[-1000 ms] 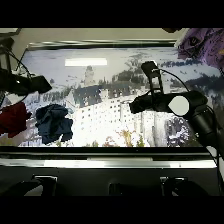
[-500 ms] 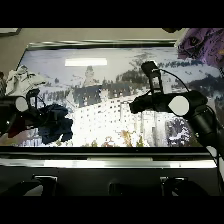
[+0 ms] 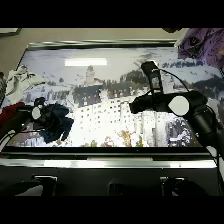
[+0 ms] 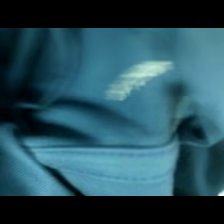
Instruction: Fold the clothes and pants, and hang the long-sleeved shirts on hangers.
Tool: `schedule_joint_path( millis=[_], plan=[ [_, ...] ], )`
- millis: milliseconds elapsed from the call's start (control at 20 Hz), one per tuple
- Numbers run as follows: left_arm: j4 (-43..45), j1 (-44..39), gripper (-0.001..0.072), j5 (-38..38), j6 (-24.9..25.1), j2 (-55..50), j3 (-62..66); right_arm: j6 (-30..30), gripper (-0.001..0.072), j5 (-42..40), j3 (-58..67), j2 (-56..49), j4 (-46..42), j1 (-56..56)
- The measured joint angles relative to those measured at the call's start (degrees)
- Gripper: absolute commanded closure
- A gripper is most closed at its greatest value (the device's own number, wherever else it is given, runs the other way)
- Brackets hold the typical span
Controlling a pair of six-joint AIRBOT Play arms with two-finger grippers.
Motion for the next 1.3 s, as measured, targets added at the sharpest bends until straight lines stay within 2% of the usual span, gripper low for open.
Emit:
schedule_joint_path(
  millis=[100,200,350,450,550,750,800,850,900,950,1000,1100,1200,1250,1300],
  plan=[
    [-4.24,-0.52,0.0689,1.38,0.44,-0.52,0.20,0.02,0.0680,0.13,0.00,0.00,0.00,0.00],
    [-12.11,-2.51,0.0689,2.25,1.84,-0.68,0.98,0.02,0.0680,0.70,0.02,0.02,-0.02,0.00],
    [-24.74,-9.29,0.0690,3.13,3.63,-0.55,3.21,0.02,0.0680,2.91,0.02,0.76,-0.79,-0.02],
    [-32.81,-15.96,0.0690,7.06,3.93,-0.55,4.63,0.02,0.0658,4.83,0.02,1.92,-1.79,0.00],
    [-40.39,-24.33,0.0690,13.62,2.89,-1.25,5.66,0.02,0.0568,7.26,0.04,3.72,-3.45,0.00],
    [-50.93,-38.49,0.0681,28.06,-1.97,-5.22,6.47,0.02,0.0562,12.70,0.04,7.85,-7.76,0.00],
    [-52.74,-40.59,0.0595,30.56,-2.82,-6.40,6.54,0.02,0.0562,14.16,0.04,8.55,-8.59,0.00],
    [-54.25,-42.16,0.0367,32.57,-3.61,-7.45,6.60,0.02,0.0560,15.19,0.04,9.07,-9.14,0.00],
    [-55.54,-42.97,0.0155,34.12,-4.02,-8.15,6.67,0.07,0.0502,16.22,0.04,9.42,-9.66,0.00],
    [-56.39,-43.10,0.0052,35.10,-4.26,-8.46,6.71,0.09,0.0327,16.94,0.04,9.66,-10.03,0.00],
    [-56.96,-42.56,0.0030,35.34,-4.42,-8.46,6.73,0.11,0.0219,17.49,0.04,9.86,-10.54,0.00],
    [-57.88,-39.52,0.0030,34.29,-2.38,-7.15,6.75,-0.20,0.0233,19.04,0.04,10.16,-13.31,-0.04],
    [-58.29,-34.34,0.0031,30.86,1.86,-4.63,6.75,0.31,0.0231,19.69,0.04,10.75,-16.61,-2.21],
    [-58.40,-31.08,0.0031,28.50,4.28,-3.08,6.75,0.76,0.0213,19.56,-0.04,11.10,-17.40,-4.66],
    [-58.42,-27.82,0.0031,26.25,6.36,-1.73,6.75,1.22,0.0152,19.21,-0.44,11.28,-17.46,-7.80]
  ],
)
